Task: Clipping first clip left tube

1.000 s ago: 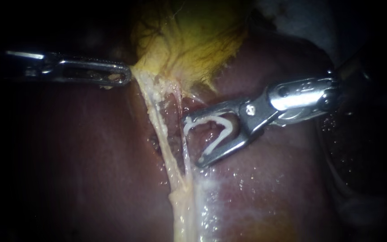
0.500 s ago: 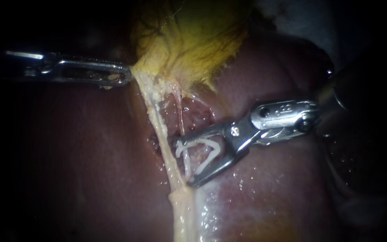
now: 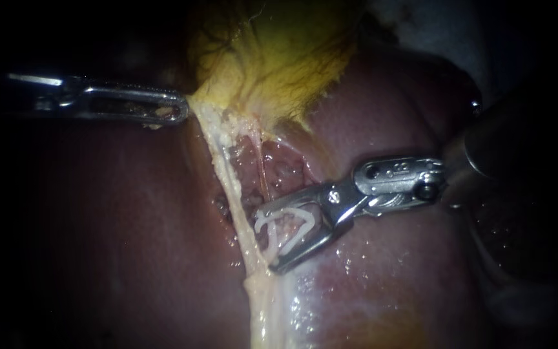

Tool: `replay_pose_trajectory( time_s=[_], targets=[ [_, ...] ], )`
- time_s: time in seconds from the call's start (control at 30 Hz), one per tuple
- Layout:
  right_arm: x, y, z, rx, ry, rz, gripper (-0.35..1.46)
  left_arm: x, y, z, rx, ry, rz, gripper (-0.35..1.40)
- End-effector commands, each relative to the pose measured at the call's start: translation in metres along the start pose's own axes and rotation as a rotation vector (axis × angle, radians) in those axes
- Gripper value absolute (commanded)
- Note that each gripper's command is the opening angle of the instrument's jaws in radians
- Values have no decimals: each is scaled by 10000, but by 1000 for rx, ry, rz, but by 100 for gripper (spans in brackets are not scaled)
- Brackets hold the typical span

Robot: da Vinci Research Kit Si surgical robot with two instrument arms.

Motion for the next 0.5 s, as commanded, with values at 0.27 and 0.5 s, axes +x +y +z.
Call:
replay_pose_trajectory(
  time_s=[0.27,0.5],
  targets=[
    [-10,14,13,11,-3,53,59,0,0,0,-1,0,0,-35],
    [-14,19,24,84,45,127,59,0,0,0,-1,0,0,-35]
  ],
)
